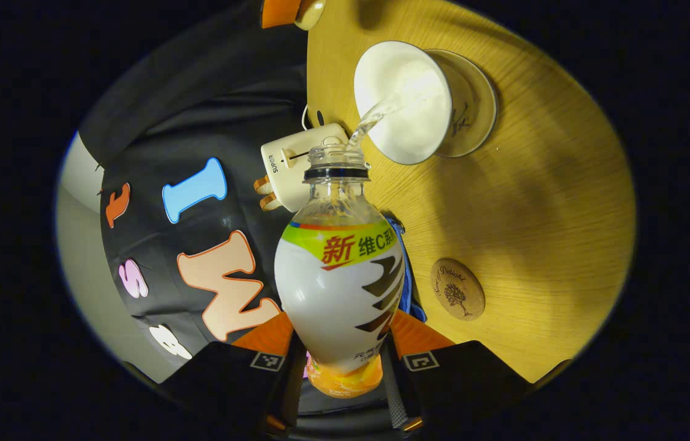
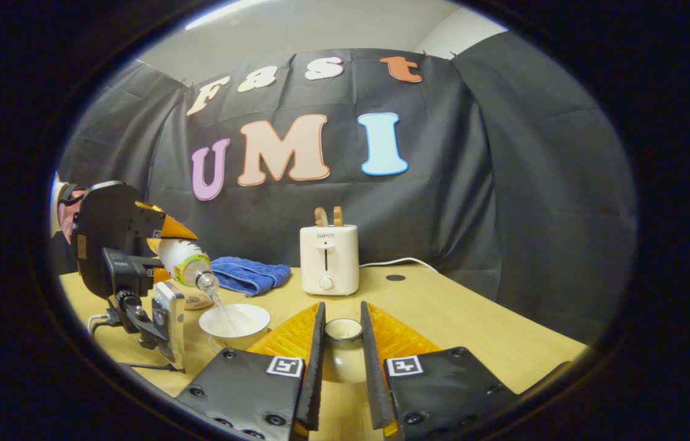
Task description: Open the teacup lid with one hand, grasp the water bottle and pour water into the teacup with the other hand; after pouring, place the water bottle on the coaster and then close the teacup lid.
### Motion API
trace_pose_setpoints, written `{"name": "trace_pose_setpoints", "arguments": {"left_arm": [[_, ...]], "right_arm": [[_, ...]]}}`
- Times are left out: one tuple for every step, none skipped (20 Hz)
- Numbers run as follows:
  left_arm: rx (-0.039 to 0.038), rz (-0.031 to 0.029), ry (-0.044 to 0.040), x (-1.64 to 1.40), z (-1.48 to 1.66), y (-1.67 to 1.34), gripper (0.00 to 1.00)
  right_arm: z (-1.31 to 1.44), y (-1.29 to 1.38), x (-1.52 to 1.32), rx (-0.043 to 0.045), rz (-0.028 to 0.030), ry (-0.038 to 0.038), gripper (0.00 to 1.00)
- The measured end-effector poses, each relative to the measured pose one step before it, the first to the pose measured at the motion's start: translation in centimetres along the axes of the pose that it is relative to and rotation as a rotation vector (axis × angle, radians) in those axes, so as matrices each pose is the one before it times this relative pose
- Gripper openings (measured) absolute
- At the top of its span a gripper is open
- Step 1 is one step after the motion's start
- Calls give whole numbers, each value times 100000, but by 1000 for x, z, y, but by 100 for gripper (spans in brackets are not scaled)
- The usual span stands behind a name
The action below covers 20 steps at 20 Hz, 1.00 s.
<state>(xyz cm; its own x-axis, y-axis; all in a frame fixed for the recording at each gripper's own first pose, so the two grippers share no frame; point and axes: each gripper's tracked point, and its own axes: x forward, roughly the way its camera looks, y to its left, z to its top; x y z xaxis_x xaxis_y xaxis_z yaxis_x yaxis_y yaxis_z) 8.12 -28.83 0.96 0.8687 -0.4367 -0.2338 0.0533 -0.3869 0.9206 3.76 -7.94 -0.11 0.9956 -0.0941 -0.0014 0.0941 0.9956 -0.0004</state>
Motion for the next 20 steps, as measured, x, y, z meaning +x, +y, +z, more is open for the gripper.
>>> {"name": "trace_pose_setpoints", "arguments": {"left_arm": [[1045, 266, 294, 141, -137, 276, 55], [1145, 284, 141, 38, -78, 191, 55], [1258, 556, 288, -35, -75, 278, 55], [1491, 530, 1, 6, -40, 240, 54], [1656, 217, 127, -34, -115, 350, 55], [1927, 396, 712, 9, -181, 266, 55], [2475, 634, 97, -43, -156, 410, 55], [1966, 400, 243, 71, -120, 224, 56], [1592, 346, 311, -19, -165, 275, 55], [1473, 185, -120, -15, -129, 249, 56], [1126, 211, -90, -208, -107, 215, 55], [1104, 419, -136, -49, 40, 204, 55], [1280, 330, -67, -22, 20, 246, 54], [1299, 173, -232, -37, 10, 214, 55], [1083, -178, 15, 16, 29, 138, 55], [200, -337, 106, 77, -83, 55, 55], [376, -140, 20, 58, -19, -15, 55], [795, 284, 117, -97, 58, 49, 55], [960, 334, 23, -118, 69, 165, 56], [285, 281, -167, 41, 138, 14, 56]], "right_arm": [[-81, -22, 57, 44, -11, 19, 35], [30, 12, -23, -38, 6, 0, 35], [19, -10, -2, -1, 3, -14, 35], [14, -21, 22, 28, -11, -4, 35], [-26, 21, -27, -33, 17, 20, 35], [44, -8, -6, 25, -9, -49, 35], [-47, -16, 49, 13, 25, 6, 35], [-28, -7, -18, -18, 23, 28, 35], [28, -2, -5, 29, -16, 15, 35], [47, 2, -18, -8, 9, -9, 35], [-19, -16, 21, -13, 13, 32, 35], [34, 20, -18, 29, -17, -5, 35], [-28, -5, 5, -26, 18, 18, 35], [14, -8, -18, 13, 2, -16, 35], [-29, -12, 29, 10, 5, 9, 35], [53, -7, -8, -21, 12, -40, 35], [-56, 10, 25, 11, 4, 59, 35], [5, 5, -17, 24, -5, 30, 35], [8, 7, -10, -26, 55, 18, 35], [47, 23, -14, 19, 199, 21, 35]]}}
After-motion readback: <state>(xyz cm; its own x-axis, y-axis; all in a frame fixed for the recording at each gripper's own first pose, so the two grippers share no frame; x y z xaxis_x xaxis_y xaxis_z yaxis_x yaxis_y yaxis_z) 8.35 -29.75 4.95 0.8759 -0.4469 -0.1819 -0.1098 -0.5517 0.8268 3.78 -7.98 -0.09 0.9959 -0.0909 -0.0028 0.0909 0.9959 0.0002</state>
